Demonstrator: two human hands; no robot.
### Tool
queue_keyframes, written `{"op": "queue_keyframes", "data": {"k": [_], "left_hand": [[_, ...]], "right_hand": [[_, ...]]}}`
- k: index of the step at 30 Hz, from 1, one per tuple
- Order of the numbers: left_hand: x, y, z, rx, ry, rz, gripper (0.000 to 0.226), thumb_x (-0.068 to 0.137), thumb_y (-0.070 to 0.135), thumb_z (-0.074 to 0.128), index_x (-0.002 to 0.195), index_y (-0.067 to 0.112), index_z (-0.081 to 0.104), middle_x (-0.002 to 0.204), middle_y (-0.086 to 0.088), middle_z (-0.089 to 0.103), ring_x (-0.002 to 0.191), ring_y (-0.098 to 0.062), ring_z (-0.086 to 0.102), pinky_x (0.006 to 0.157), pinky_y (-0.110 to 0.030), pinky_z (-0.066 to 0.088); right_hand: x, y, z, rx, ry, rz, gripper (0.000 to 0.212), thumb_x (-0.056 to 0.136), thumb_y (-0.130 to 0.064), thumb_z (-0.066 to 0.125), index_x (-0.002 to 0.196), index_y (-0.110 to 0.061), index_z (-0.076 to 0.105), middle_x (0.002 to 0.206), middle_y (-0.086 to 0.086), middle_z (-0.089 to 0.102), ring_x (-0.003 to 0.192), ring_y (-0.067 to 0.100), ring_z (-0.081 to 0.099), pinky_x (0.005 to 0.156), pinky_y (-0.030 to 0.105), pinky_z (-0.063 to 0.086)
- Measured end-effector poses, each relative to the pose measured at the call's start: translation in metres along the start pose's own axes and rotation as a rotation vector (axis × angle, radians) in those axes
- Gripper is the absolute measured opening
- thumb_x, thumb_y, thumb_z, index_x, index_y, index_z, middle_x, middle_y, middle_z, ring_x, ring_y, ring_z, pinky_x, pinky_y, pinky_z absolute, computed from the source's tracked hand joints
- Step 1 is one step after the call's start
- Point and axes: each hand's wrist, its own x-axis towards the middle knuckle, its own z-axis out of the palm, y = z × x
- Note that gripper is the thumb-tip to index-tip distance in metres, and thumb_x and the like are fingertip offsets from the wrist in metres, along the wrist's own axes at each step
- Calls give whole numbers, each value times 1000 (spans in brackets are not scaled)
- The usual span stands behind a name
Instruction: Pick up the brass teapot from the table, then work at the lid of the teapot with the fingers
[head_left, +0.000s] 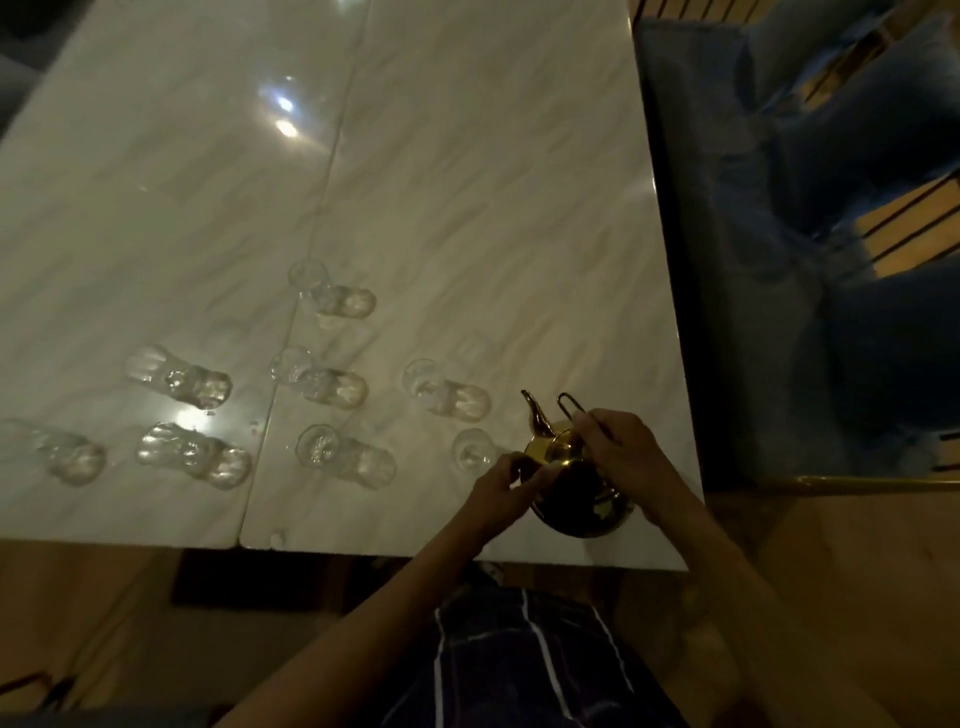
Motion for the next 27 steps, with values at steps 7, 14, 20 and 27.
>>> {"op": "queue_keyframes", "data": {"k": [7, 14, 20, 27], "left_hand": [[-9, -34, 1, -88, -17, 4, 74, 77, 81, 66, 126, 25, 64, 115, 6, 73, 102, -10, 72, 96, -37, 61], [-24, -49, 9, -164, -12, -40, 86, 63, 93, 64, 118, 27, 67, 118, 2, 73, 106, -17, 72, 99, -47, 59], [-26, -49, 12, -178, -56, -27, 82, 65, 93, 61, 107, 24, 76, 109, -4, 78, 101, -23, 75, 99, -48, 59], [-28, -45, 12, -234, -74, -38, 62, 89, 67, 65, 118, 13, 73, 112, -10, 77, 103, -26, 76, 99, -47, 59]], "right_hand": [[-16, -5, 22, -61, -182, 2, 37, 102, -30, 48, 77, -17, 71, 75, 3, 70, 68, 10, 64, 67, 31, 51], [-21, 1, 38, -128, -196, -6, 29, 98, -36, 53, 88, -18, 74, 86, -1, 72, 82, 14, 69, 78, 38, 56], [-19, -6, 41, -230, -195, -60, 28, 96, -32, 56, 87, -13, 75, 83, 4, 73, 80, 19, 68, 78, 42, 56], [-21, -11, 40, -263, -177, -65, 28, 96, -32, 55, 89, -13, 76, 87, 5, 72, 83, 19, 67, 80, 40, 55]]}}
